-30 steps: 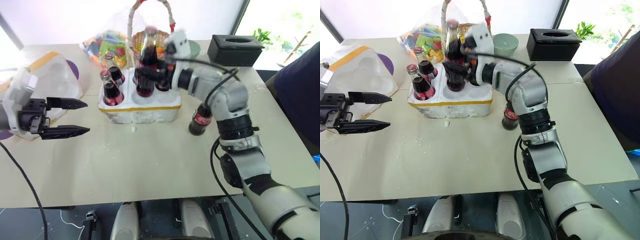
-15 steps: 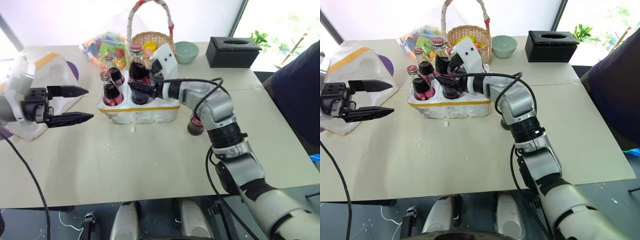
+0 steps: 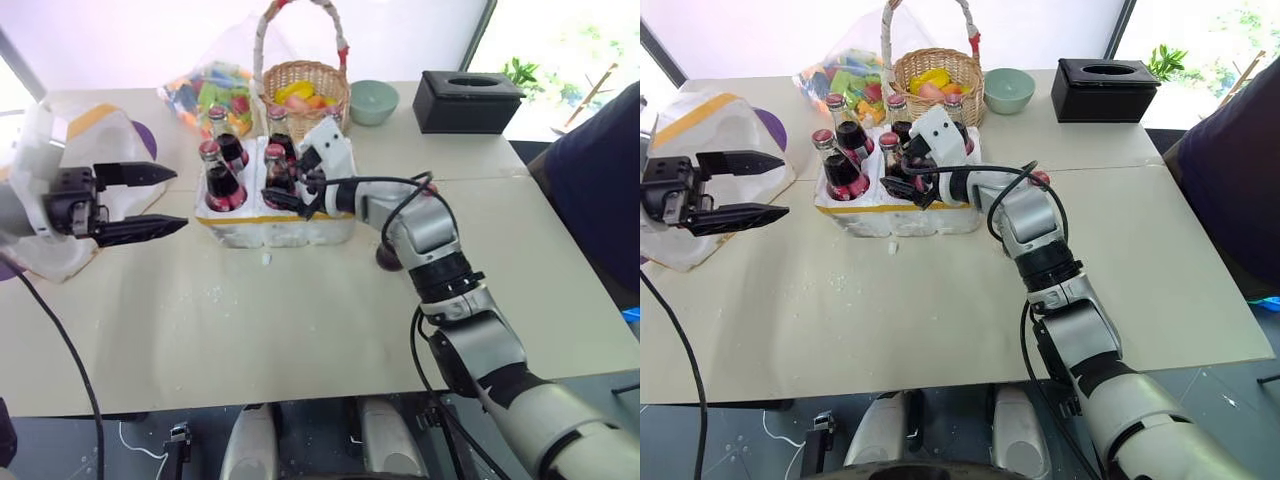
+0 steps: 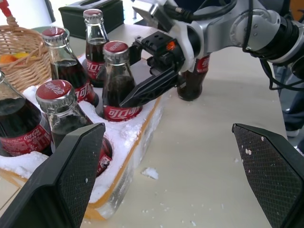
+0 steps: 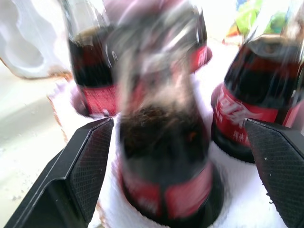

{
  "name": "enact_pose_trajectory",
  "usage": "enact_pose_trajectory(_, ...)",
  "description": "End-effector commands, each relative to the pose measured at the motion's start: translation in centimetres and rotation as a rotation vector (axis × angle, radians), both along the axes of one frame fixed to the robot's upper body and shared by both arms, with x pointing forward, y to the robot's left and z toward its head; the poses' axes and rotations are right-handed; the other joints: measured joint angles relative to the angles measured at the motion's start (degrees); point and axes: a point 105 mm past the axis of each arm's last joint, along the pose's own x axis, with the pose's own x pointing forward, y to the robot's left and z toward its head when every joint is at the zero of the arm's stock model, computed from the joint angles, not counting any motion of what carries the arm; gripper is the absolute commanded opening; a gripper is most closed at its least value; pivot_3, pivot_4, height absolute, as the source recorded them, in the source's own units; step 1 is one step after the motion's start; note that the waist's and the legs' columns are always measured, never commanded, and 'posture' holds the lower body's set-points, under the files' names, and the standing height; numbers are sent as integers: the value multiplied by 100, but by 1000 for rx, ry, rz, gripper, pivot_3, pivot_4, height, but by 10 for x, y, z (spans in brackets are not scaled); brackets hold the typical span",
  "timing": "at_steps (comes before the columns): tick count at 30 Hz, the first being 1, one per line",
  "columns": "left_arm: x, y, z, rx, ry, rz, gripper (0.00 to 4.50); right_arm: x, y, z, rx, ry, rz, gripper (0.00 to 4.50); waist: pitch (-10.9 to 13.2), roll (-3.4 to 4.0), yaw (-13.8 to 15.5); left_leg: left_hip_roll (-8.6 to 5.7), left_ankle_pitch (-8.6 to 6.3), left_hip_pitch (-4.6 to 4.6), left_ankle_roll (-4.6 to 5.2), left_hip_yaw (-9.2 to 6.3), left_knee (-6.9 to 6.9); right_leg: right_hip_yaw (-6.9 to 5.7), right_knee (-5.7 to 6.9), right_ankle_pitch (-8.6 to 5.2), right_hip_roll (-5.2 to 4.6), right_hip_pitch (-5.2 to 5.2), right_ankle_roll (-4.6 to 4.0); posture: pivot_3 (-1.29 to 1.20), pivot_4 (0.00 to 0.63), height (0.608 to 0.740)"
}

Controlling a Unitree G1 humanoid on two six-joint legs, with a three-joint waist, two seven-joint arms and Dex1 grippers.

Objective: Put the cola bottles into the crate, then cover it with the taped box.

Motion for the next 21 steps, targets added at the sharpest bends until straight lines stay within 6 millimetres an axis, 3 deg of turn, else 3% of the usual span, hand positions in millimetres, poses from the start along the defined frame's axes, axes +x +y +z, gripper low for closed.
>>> enact_pose_trajectory(1, 0, -1, 7, 3, -41, -12, 4500, -15, 0, 35, 75, -47, 43, 4437, 0, 0, 3, 0, 0, 0, 0, 0, 0, 0, 0, 0, 0, 0, 0, 0, 150, 740)
enact_pose_trajectory(4, 0, -5, 5, 3, -27, -36, 4500, -38, -8, 67, 129, -31, 81, 4437, 1, 1, 22, 0, 0, -1, 0, 0, 0, 0, 0, 0, 0, 0, 0, 0, 150, 740)
enact_pose_trajectory(11, 8, -10, 2, 19, -12, -81, 4500, -88, -39, 100, 154, 58, 136, 4437, 0, 0, 33, 0, 0, 0, 0, -1, 1, -1, 1, 0, -1, 0, 0, 0, 150, 740)
enact_pose_trajectory(16, 16, -18, 5, 28, -21, -125, 4500, -107, -106, 131, 102, -62, -12, 4437, 1, 2, 89, -2, 0, -5, 0, 0, 6, -1, -7, -1, -4, 2, -2, 0, 150, 740)
enact_pose_trajectory(18, 19, -20, 6, 30, -23, -141, 4500, -125, -133, 130, 38, -90, -12, 4437, 1, 1, 139, -6, -1, -5, 1, 1, 5, -1, -17, -2, -9, 7, -3, 0, 150, 740)
enact_pose_trajectory(21, 22, -23, 7, 34, -22, -158, 4500, -162, -167, 96, -117, 9, 25, 4437, 0, -3, 181, -7, -6, -1, 9, 3, -4, -1, -25, -13, -10, 10, -13, 0, 150, 740)
